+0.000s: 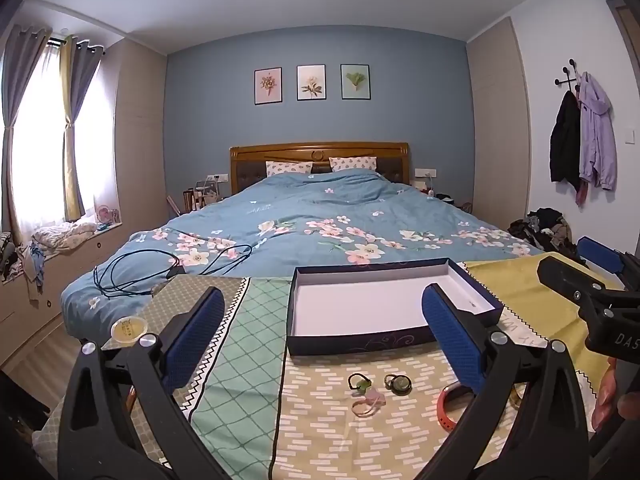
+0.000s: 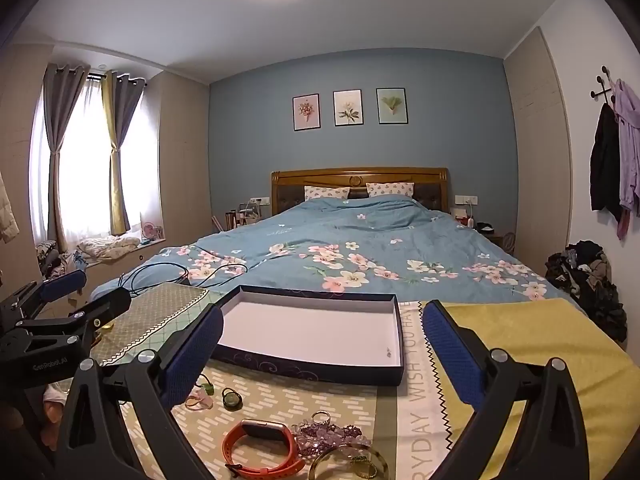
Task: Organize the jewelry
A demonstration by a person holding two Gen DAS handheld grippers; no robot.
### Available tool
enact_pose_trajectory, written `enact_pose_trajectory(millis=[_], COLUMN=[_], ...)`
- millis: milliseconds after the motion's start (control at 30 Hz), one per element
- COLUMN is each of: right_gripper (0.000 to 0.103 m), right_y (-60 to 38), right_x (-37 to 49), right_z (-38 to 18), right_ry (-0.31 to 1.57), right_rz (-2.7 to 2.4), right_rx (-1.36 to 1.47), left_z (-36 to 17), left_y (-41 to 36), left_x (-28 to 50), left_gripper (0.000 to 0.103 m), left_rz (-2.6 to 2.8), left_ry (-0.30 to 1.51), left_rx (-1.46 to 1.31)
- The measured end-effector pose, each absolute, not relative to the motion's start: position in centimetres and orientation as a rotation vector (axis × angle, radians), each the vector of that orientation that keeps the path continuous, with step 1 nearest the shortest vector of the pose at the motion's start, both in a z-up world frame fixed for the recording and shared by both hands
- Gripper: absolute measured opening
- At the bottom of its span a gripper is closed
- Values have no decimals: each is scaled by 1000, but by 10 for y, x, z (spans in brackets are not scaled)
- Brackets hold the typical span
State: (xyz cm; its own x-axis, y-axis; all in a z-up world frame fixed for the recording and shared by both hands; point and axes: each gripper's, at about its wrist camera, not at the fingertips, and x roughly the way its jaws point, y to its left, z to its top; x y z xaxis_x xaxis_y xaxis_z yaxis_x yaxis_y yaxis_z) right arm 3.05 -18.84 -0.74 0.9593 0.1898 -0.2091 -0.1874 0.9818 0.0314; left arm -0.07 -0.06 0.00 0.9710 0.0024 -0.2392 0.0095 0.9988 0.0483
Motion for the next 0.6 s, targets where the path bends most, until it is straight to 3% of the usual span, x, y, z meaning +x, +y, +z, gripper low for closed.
enact_pose_trajectory(millis=[600], right_gripper=[96], right_y=[-189], right_x=[27], right_z=[-10], right_ry=[195], right_rz=[200], right_rx=[18], left_z=[3], left_y=[-1], left_x=[0], left_gripper=[97], left_rz=[-1], left_ry=[221], left_rx=[35])
